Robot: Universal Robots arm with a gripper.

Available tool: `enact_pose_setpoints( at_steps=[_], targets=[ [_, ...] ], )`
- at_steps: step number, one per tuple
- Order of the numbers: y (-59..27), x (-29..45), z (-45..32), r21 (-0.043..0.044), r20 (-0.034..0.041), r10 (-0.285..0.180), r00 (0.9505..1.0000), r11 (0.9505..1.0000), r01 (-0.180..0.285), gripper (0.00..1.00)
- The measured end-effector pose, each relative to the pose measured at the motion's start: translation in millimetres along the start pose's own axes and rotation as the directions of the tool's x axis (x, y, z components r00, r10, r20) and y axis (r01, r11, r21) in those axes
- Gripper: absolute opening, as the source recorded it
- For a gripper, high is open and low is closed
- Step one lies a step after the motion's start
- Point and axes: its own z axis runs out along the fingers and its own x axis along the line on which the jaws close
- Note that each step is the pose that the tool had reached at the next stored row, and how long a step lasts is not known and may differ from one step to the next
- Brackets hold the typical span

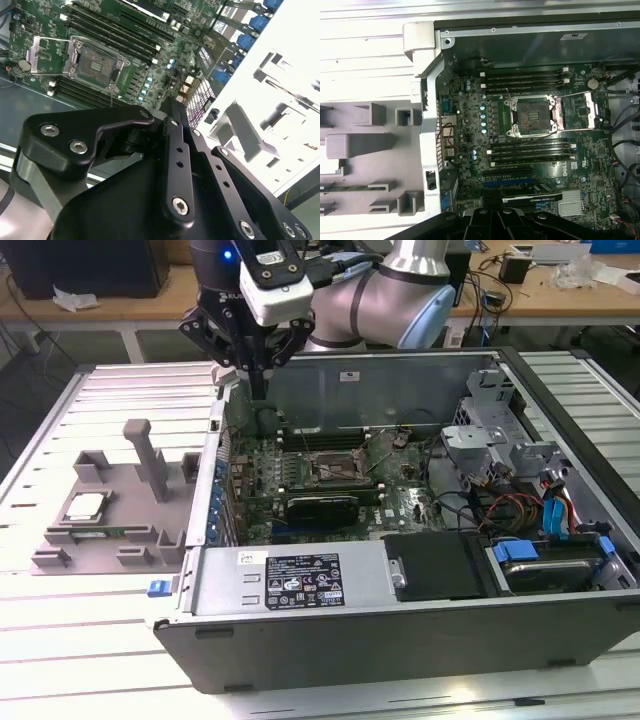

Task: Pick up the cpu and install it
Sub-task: 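Reach for the cpu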

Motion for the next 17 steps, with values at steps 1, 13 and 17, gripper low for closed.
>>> enact_pose_setpoints(
  at_steps=[1,13,17],
  targets=[
    [-0.2,3.3,-0.1,-0.0001,0.0002,0.000,1.0000,1.0000,0.000,0.11],
    [-2.4,31.8,-0.9,-0.0003,0.0041,0.000,1.0000,1.0000,0.000,0.11],
    [-3.6,48.6,-1.3,-0.0006,0.0074,0.000,1.0000,1.0000,0.000,0.11]
  ],
)
